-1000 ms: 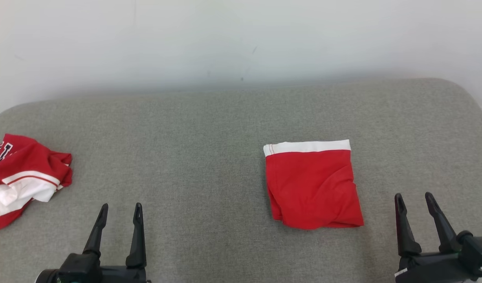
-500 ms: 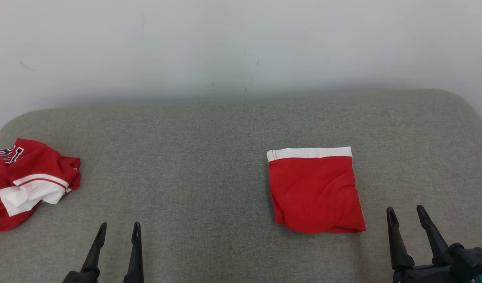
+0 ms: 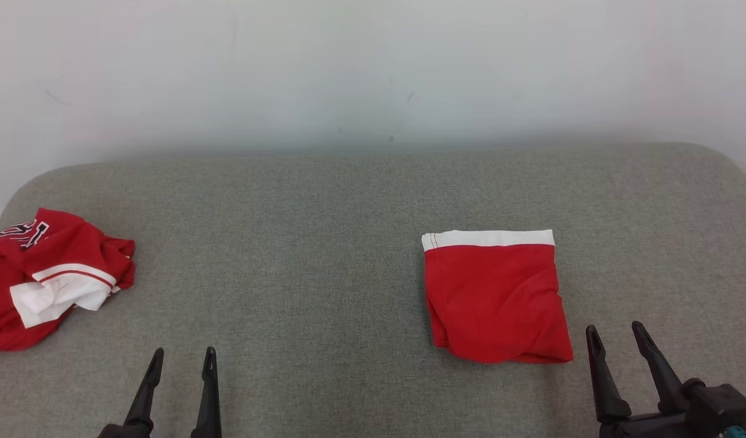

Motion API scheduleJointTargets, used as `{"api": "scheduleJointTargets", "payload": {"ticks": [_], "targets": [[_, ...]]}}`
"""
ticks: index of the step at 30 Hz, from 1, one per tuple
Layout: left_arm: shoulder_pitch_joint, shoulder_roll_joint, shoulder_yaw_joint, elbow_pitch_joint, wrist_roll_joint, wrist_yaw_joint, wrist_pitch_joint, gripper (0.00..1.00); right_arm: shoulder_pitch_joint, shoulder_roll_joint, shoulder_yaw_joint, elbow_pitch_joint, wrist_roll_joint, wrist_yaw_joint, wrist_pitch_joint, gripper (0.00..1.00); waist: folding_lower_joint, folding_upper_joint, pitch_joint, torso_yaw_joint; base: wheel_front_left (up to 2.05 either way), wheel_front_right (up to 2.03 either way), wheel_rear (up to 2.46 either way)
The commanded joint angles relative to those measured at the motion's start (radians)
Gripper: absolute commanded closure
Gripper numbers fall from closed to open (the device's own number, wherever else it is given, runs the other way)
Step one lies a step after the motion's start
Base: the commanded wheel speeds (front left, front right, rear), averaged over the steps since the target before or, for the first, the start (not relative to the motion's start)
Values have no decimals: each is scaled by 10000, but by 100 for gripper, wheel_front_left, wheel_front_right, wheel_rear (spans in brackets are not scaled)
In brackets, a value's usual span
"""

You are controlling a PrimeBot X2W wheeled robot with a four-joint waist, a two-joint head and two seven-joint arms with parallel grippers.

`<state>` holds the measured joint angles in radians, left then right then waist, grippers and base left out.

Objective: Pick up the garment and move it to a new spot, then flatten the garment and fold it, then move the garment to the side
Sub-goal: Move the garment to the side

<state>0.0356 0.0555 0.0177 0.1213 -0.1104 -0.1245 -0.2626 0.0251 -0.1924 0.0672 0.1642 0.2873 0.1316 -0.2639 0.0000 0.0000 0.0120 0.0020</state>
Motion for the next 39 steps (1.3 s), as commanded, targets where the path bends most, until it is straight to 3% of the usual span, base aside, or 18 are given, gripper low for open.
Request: {"api": "scheduleJointTargets", "payload": {"ticks": [1, 16, 21, 30, 39], "targets": [[90, -24, 30, -38, -12, -27, -32, 0, 33, -45, 14, -9, 21, -21, -3, 0, 0, 0, -3, -3, 0, 0, 0], [67, -47, -56, -103, -13, 74, -32, 0, -19, -68, 117, -11, 60, -21, -3, 0, 0, 0, 74, 22, 0, 0, 0], [-17, -50, -73, -135, -20, 99, -32, 0, -540, -377, 506, 147, 110, -21, -5, 0, 0, 0, 212, 3, 0, 0, 0], [-411, -49, -395, -112, -132, 187, -32, 0, -2308, -1058, 1028, 1707, 437, -22, 881, 0, 0, 0, 621, 216, 0, 0, 0], [-592, -51, -805, -186, -382, 420, -32, 0, -3811, -1324, 1340, 3615, 861, -22, 1450, 0, 0, 0, 1121, 561, 0, 0, 0]]}}
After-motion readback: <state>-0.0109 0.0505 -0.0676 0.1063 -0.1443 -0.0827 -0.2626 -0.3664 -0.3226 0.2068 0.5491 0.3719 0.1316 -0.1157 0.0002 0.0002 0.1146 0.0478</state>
